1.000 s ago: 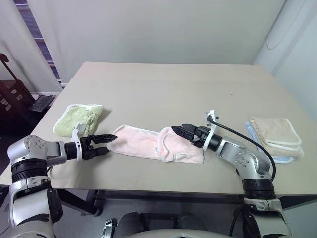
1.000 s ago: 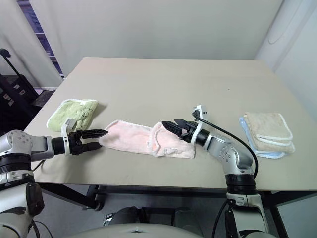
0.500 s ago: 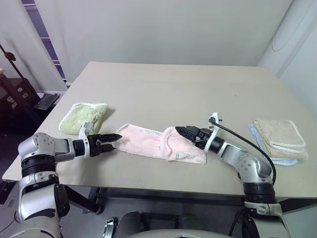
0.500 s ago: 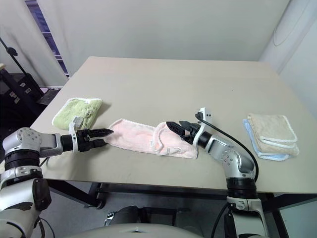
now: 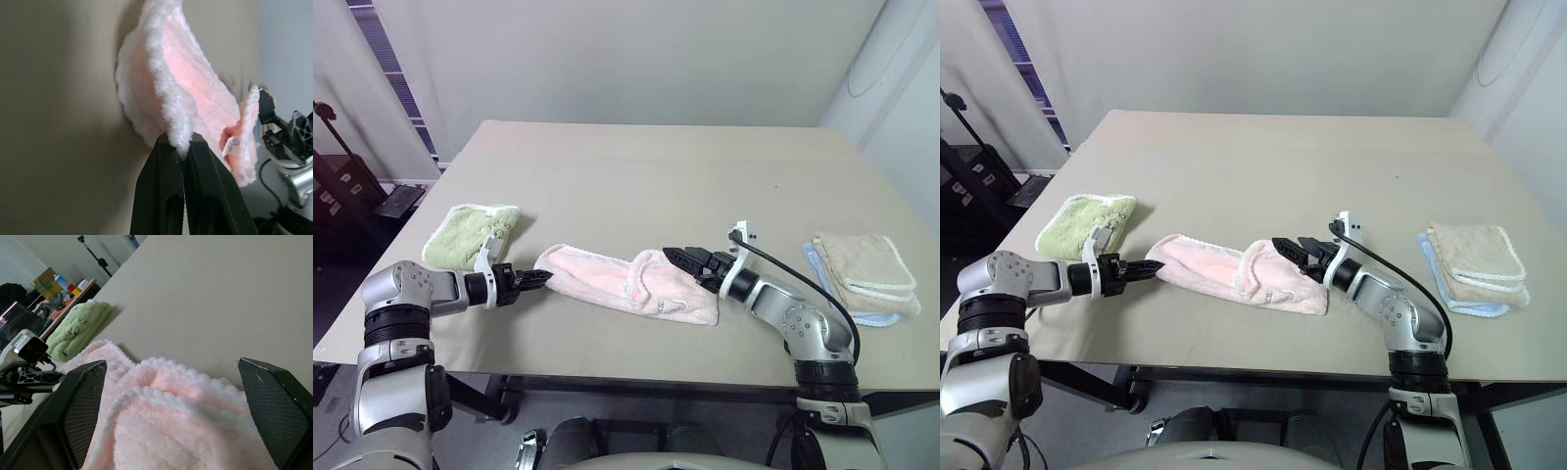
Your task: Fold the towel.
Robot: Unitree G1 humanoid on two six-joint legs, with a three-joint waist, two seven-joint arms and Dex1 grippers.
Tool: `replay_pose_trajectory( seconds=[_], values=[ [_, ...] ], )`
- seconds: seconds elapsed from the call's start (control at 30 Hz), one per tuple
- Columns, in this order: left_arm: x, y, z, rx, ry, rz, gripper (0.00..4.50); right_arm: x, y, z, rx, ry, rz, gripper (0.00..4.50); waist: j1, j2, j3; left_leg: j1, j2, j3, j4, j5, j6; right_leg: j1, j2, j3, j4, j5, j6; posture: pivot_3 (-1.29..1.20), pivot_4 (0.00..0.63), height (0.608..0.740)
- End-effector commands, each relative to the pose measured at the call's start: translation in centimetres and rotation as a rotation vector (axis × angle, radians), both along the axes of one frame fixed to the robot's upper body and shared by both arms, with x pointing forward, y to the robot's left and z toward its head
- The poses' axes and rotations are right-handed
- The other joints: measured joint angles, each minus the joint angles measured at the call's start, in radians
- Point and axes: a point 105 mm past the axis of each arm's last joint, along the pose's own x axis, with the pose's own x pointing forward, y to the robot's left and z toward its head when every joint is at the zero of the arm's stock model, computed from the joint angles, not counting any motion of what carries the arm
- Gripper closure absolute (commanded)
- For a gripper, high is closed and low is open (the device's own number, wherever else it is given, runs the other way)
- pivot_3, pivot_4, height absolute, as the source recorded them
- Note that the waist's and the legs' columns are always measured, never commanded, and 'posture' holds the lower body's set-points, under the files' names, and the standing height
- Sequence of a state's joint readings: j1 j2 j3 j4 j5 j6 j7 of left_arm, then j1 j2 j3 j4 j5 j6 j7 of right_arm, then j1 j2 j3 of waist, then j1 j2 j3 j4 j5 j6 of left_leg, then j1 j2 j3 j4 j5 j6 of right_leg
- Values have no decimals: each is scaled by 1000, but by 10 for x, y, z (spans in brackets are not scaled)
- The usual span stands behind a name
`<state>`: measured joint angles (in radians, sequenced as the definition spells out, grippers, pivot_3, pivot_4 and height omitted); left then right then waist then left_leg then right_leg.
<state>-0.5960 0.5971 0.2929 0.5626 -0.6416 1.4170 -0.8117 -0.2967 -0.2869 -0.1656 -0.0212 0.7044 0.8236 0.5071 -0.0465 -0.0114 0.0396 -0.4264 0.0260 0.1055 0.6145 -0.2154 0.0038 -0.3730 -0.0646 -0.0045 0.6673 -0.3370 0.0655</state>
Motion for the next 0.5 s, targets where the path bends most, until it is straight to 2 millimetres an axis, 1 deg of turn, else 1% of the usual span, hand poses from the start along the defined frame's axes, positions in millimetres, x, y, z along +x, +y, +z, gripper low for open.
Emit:
replay_pose_trajectory(
  seconds=[0.03, 0.1, 0.17, 0.23, 0.3, 0.37, 0.43, 0.5],
  values=[
    [-4, -9, 31, 11, -163, -153, 4478, -11, -3, 26, 41, -102, 46, 0, -1, 0, 0, 0, 0, 0, 0, 0, 0, 0, 0, 0, -1, 0, -1, 0, 0, 740],
    [-9, -16, 36, 38, -218, -242, 4478, -18, -6, 33, 61, -129, 68, 0, -1, 0, 0, 0, 0, 0, -2, 0, 0, 0, 0, 0, -2, -1, -1, 0, 0, 740],
    [-9, -19, 37, 66, -262, -290, 4478, -21, -9, 38, 75, -144, 75, 0, -1, 1, 0, 0, 0, 0, -2, 0, 0, 0, 0, 0, -2, -1, -2, 0, 0, 740],
    [-8, -29, 45, 80, -340, -372, 4478, -29, -12, 48, 97, -173, 91, 0, 0, 1, 0, 0, 0, 0, -2, 0, 0, 0, 0, 0, -3, -1, -2, 0, 0, 740],
    [-7, -42, 54, 105, -456, -471, 4478, -36, -18, 59, 126, -208, 81, 0, 2, 1, 0, 0, 0, 0, -2, 0, 0, 0, 0, 0, -3, -1, -3, 0, 0, 740],
    [2, -56, 64, 111, -580, -515, 4478, -38, -30, 70, 167, -241, 27, 0, 4, 1, 0, 0, 0, 0, -2, 0, 0, 0, 0, 0, -3, -1, -3, 0, 0, 740],
    [8, -66, 70, 88, -622, -541, 4478, -38, -38, 77, 211, -255, -14, 0, 5, 1, 0, -1, 0, 0, -2, 0, 0, 0, 0, 0, -3, -1, -3, 0, 0, 740],
    [7, -86, 73, 80, -676, -653, 4478, -42, -47, 79, 215, -258, -56, 0, 4, 0, 0, -1, 0, 1, -1, 0, 0, 1, -1, 0, -4, -1, -3, 0, 0, 740]
  ],
)
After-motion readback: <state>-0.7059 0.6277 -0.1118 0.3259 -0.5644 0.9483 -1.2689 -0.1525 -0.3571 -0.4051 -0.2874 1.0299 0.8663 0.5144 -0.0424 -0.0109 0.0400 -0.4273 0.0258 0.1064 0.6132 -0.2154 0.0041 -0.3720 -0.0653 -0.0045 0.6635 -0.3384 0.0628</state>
